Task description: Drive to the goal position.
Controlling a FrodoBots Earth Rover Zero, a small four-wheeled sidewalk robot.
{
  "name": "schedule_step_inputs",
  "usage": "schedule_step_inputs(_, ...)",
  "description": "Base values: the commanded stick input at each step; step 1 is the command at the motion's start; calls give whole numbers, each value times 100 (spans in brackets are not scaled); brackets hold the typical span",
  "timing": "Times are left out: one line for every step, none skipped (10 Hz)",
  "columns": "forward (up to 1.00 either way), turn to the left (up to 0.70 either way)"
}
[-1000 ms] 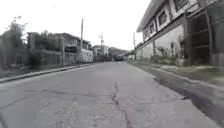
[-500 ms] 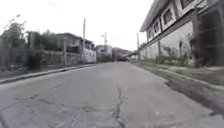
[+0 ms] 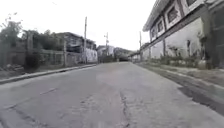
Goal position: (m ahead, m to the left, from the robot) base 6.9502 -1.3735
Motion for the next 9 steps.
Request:
schedule_step_inputs(100,-40)
schedule_step_inputs(100,-40)
schedule_step_inputs(100,-40)
schedule_step_inputs(100,-40)
schedule_step_inputs(100,-40)
schedule_step_inputs(100,-32)
schedule_step_inputs(100,-2)
schedule_step_inputs(100,0)
schedule_step_inputs(100,0)
